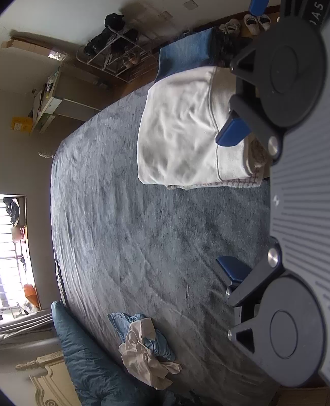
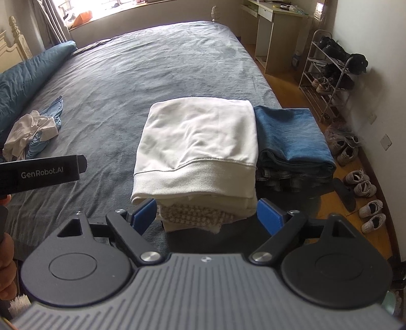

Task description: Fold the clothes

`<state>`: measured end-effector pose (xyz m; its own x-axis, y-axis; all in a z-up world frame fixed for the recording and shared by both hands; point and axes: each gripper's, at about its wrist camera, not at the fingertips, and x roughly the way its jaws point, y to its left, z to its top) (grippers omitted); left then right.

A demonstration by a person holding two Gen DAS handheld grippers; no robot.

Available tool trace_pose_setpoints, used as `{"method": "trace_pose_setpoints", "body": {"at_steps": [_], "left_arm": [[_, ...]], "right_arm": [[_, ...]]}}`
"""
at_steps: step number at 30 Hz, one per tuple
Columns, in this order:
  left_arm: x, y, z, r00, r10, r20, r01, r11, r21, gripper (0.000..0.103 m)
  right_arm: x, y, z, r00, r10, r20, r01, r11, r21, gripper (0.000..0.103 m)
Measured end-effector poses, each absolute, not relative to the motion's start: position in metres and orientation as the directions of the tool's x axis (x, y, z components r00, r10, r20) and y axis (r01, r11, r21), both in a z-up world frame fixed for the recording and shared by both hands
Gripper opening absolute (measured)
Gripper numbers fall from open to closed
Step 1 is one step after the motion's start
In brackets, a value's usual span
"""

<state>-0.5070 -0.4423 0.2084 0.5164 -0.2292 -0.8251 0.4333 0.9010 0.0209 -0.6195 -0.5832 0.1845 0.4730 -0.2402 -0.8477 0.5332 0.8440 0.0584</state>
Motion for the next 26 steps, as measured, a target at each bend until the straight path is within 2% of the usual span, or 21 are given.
{"method": "trace_pose_setpoints", "body": {"at_steps": [26], "left_arm": [[-0.5010,-0.4453,0.2068,0.522,-0.212,-0.826,0.431,0.901,0.041,0.094]], "right_arm": [[-0.6126,-0.5886,0.1795,0.454,-0.231,-0.860,0.533,0.844,0.055,0.087]]}}
